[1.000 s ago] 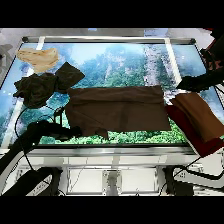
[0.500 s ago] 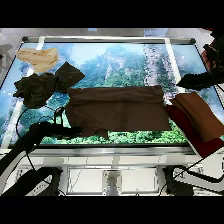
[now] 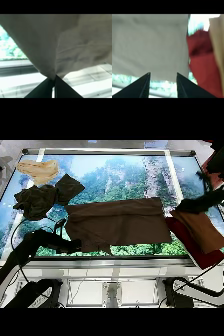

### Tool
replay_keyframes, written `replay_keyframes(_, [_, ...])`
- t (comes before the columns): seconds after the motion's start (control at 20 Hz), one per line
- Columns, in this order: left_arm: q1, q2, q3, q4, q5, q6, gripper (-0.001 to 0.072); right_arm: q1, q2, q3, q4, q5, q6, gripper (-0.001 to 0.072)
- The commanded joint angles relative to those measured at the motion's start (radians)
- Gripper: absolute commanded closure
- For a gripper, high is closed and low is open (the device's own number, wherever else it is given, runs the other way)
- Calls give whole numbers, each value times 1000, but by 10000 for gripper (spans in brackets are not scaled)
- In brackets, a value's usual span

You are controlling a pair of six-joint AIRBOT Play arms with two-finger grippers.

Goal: Fold the shirts.

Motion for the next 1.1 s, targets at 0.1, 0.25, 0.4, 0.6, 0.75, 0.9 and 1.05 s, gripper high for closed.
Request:
replay_keyframes(0.1, [1, 79, 40, 10, 29, 5, 695, -45, 29, -424, -35, -48, -5, 322])
replay_keyframes(0.25, [1, 79, 40, 13, 11, 5, 695, -78, 29, -559, -51, -84, -8, 322])
replay_keyframes(0.4, [1, 79, 40, 13, 4, 5, 695, -84, 29, -599, -33, -182, -8, 322])
replay_keyframes(0.6, [1, 79, 40, 14, 4, 5, 695, -83, 29, -600, 58, -304, -7, 323])
replay_keyframes(0.75, [1, 79, 40, 21, 4, 5, 695, -83, 29, -600, 77, -339, -7, 339])
replay_keyframes(0.9, [1, 79, 40, 30, 4, 1, 695, -83, 29, -600, 77, -338, -8, 686])
replay_keyframes(1.05, [1, 79, 40, 29, 7, 1, 695, -83, 29, -600, 77, -321, -34, 685])
